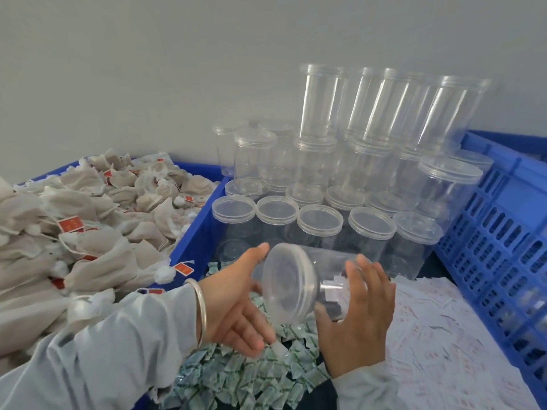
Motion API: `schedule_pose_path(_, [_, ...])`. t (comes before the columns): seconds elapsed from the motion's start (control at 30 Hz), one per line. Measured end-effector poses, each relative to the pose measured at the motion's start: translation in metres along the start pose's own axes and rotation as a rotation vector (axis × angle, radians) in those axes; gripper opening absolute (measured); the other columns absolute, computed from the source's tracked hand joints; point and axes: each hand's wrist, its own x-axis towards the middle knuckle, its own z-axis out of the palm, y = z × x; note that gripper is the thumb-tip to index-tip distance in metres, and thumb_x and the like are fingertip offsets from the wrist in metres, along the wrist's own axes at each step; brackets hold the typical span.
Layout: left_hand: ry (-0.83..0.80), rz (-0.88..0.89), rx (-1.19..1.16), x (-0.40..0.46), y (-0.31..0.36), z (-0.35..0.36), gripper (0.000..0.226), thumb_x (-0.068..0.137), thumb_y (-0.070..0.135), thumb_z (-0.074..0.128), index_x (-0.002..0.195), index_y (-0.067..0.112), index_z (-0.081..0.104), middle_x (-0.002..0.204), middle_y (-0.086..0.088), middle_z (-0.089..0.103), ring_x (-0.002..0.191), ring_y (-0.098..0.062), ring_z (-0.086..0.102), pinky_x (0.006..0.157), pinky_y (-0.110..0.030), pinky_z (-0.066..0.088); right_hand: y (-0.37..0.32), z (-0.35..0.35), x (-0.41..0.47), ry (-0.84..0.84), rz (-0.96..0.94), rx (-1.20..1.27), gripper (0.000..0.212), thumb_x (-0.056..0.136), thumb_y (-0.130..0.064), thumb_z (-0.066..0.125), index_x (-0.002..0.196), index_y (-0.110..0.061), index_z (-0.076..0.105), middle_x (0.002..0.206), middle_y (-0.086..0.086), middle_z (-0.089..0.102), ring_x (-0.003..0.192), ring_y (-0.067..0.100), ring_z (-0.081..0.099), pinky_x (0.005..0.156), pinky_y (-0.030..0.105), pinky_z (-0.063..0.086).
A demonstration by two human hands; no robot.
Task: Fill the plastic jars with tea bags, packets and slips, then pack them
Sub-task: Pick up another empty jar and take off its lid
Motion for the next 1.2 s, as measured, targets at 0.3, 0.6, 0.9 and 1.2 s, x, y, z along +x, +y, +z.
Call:
schedule_pose_path(0.3, [0.222,0.751,1.045,0.011,-0.01,0.006,0.116,0.065,0.044,0.078,0.13,0.067,-0.016,0.147,0.034,-0.014,0.106,0.01,0.044,0.086,-0.012,0.042,0.012,-0.001,-0.002,-0.358,0.103,0.103,0.11,0.04,0.0,0.093,0.133,-0.016,0.038,0.132,0.019,0.052,0.128,0.033,0.037,0.105,0.06,0.029])
schedule_pose_path(0.6, [0.371,0.447,0.631,0.011,-0.002,0.01,0.079,0.053,0.062,0.059,0.123,0.033,0.034,0.109,0.009,0.054,0.082,-0.009,0.065,0.074,-0.03,0.056,0.006,-0.005,-0.001,-0.303,0.087,0.01,0.107,0.04,-0.002,0.093,0.132,-0.014,0.037,0.131,0.022,0.054,0.127,0.035,0.037,0.104,0.065,0.027])
schedule_pose_path(0.9, [0.579,0.261,0.531,0.027,-0.005,-0.011,0.087,0.062,0.045,0.078,0.131,0.026,0.03,0.119,0.003,0.051,0.098,-0.015,0.059,0.073,-0.025,0.044,0.024,-0.006,0.006,-0.137,0.39,0.051,0.099,0.045,-0.002,0.092,0.133,0.004,0.045,0.131,0.026,0.05,0.124,0.04,0.042,0.103,0.062,0.032])
schedule_pose_path(1.2, [0.682,0.352,0.479,0.033,-0.007,-0.021,0.085,0.085,0.004,0.06,0.15,0.026,0.01,0.136,0.003,0.048,0.101,-0.015,0.064,0.083,-0.038,0.054,0.011,-0.005,-0.002,-0.136,0.506,0.228,0.103,0.052,-0.006,0.091,0.14,-0.005,0.038,0.139,0.015,0.043,0.129,0.023,0.029,0.107,0.031,0.019])
